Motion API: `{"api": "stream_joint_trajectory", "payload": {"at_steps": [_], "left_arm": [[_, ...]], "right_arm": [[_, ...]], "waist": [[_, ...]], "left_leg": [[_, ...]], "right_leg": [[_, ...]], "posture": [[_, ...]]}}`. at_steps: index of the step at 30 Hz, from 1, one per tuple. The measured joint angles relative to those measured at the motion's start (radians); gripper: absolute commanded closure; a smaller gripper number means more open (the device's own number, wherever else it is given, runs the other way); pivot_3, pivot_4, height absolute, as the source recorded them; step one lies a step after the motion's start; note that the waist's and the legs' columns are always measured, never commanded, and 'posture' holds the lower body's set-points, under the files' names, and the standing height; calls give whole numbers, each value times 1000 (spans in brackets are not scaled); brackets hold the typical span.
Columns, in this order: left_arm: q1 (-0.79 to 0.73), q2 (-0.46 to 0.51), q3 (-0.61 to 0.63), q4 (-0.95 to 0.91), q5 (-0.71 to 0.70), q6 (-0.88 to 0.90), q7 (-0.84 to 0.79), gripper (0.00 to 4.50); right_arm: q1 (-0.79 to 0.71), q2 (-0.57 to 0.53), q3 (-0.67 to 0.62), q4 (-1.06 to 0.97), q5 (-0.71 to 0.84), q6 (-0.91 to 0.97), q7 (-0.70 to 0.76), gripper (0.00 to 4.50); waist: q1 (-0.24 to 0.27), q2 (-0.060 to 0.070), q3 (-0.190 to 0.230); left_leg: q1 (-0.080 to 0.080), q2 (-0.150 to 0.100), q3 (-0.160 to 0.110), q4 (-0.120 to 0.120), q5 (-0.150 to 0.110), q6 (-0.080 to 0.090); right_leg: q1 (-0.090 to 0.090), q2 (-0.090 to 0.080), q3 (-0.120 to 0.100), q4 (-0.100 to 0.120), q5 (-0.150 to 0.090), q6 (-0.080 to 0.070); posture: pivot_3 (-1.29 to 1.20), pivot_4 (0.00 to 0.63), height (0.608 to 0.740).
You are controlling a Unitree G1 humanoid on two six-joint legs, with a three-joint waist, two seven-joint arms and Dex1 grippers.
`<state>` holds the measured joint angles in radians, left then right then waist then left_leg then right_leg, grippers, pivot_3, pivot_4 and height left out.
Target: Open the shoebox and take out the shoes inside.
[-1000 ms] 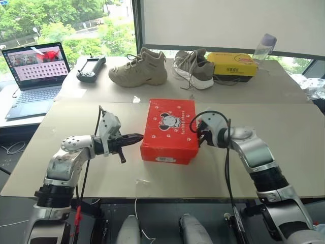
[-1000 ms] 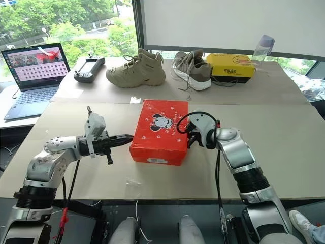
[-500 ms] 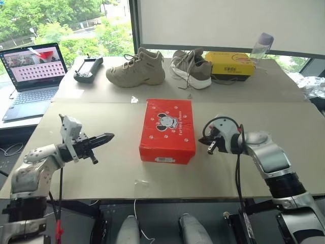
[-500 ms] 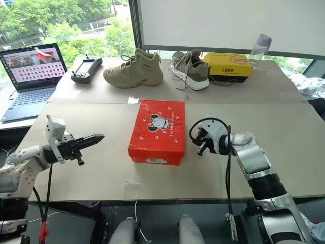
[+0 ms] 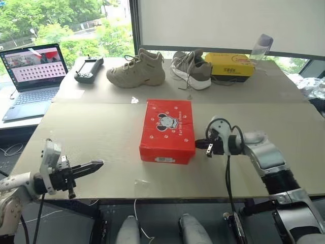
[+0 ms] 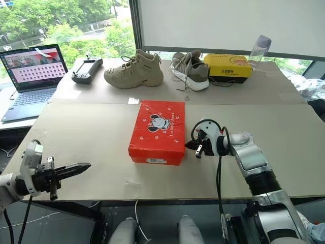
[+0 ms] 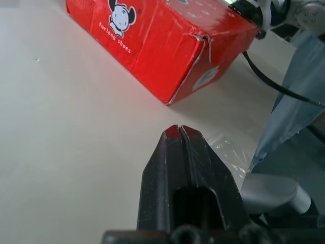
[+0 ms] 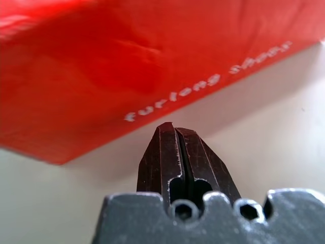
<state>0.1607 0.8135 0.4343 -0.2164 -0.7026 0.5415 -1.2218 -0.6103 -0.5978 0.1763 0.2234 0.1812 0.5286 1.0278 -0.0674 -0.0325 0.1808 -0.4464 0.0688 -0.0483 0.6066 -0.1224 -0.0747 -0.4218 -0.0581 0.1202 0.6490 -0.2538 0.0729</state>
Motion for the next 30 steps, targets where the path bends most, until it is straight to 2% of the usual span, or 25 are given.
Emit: {"api": "stream_joint_trajectory", "payload": {"at_steps": [6,15,26,30], "left_arm": [[15,-5,-2,-22,28,-68,-2,4500],[4,-8,-42,-21,51,-104,17,4500],[-33,-17,-82,-3,71,-122,33,4500],[-41,-18,-96,11,72,-124,31,4500]], "right_arm": [[-22,26,-14,45,10,2,-5,4427],[-116,72,-193,41,222,151,4,4427],[-147,61,-181,26,251,186,3,4427],[-252,52,-123,-29,247,224,11,4427]], "waist": [[-2,0,0],[-2,0,0],[-5,0,0],[-11,3,2]], "left_leg": [[0,0,0,0,0,0],[0,0,0,0,0,0],[0,0,1,-1,0,0],[0,0,1,-1,0,0]], "right_leg": [[0,0,0,0,0,0],[0,0,0,0,0,0],[-1,0,1,0,0,0],[-2,0,1,1,0,0]], "posture": [[0,150,712],[0,150,712],[0,150,712],[0,150,712]]}}
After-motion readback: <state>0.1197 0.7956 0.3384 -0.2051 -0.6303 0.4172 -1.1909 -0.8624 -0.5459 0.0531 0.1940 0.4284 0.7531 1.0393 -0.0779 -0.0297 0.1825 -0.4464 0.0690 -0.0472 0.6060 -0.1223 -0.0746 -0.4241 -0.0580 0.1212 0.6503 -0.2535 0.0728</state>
